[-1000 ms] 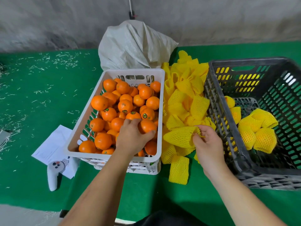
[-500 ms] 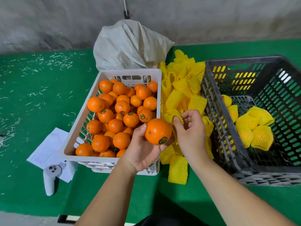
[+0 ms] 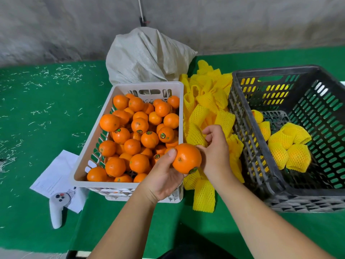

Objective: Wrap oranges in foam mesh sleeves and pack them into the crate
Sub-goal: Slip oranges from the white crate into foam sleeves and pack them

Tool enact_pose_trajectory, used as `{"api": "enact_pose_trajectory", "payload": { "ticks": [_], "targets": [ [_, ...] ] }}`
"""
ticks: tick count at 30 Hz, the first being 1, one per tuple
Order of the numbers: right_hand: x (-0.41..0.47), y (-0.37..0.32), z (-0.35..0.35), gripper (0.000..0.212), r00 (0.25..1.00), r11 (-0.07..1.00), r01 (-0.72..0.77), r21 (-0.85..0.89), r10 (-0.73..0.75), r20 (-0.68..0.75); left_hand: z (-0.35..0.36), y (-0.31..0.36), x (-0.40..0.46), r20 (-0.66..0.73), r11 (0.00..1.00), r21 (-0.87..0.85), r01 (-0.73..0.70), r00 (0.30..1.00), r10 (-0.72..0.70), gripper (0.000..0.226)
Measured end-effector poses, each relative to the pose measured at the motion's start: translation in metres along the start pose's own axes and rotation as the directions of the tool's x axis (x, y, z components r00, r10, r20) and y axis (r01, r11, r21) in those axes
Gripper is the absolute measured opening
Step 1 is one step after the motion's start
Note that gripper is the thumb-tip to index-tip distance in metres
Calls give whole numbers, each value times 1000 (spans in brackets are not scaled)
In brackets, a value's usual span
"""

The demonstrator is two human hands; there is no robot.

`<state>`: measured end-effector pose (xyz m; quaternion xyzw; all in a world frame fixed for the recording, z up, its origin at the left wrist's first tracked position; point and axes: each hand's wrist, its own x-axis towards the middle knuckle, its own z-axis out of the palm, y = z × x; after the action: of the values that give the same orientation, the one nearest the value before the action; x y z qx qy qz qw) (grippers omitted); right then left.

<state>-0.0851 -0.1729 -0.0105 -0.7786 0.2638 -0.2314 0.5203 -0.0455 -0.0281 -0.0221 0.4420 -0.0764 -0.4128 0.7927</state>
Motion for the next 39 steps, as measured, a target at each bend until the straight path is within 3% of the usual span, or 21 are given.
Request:
{"api": "enact_pose_trajectory", "payload": {
  "ticks": [2, 7, 9, 13, 16, 18, 21, 23, 26, 29, 33, 37, 39],
  "targets": [
    [-1, 1, -5, 43, 999, 999, -35, 21, 35, 0, 1, 1, 0, -59, 999, -22, -28, 998, 26, 105],
    [-5, -4, -27, 14, 998, 996, -19, 82, 13, 67, 10, -5, 4, -142, 980, 93, -175, 972, 187, 82],
    [-10, -11, -32, 8, 997, 994, -12, 113, 4, 75, 14, -10, 3, -186, 957, 187, -220, 949, 255, 88],
    [-13, -23, -40, 7, 994, 996, 61, 63, -66, 89, 11, -19, -1, -167, 882, 356, -310, 907, 386, 97],
    [-16, -28, -48, 14, 969, 979, 197, -53, -186, 164, 9, -19, 1, -163, 843, 441, -309, 896, 413, 97],
    [-24, -31, -49, 15, 936, 939, 317, -134, -286, 207, 14, -18, 3, -220, 863, 416, -287, 889, 401, 79],
    [-36, -33, -36, 15, 874, 879, 457, -138, -415, 253, 19, -13, 7, -349, 954, 140, -265, 889, 298, 38],
    [-40, -29, -25, 20, 855, 855, 495, -156, -448, 262, 17, -6, 10, -339, 970, 64, -235, 909, 242, 25],
    [-41, -21, -17, 26, 882, 870, 456, -189, -413, 227, 10, 1, 10, -215, 986, 41, -164, 962, 169, 32],
    [-36, -17, -17, 27, 897, 887, 435, -153, -412, 162, 9, -1, 4, -130, 982, 105, -155, 977, 168, 54],
    [-23, -21, -27, 18, 895, 878, 443, -181, -424, 137, 18, -10, 4, -209, 938, 227, -262, 927, 310, 54],
    [-32, -22, -28, 10, 838, 828, 541, -148, -516, 179, 19, -12, 9, -309, 933, 206, -296, 885, 349, 45],
    [-37, -18, -26, 16, 857, 844, 513, -157, -495, 143, 15, -16, 10, -307, 916, 267, -298, 875, 374, 38]
  ]
}}
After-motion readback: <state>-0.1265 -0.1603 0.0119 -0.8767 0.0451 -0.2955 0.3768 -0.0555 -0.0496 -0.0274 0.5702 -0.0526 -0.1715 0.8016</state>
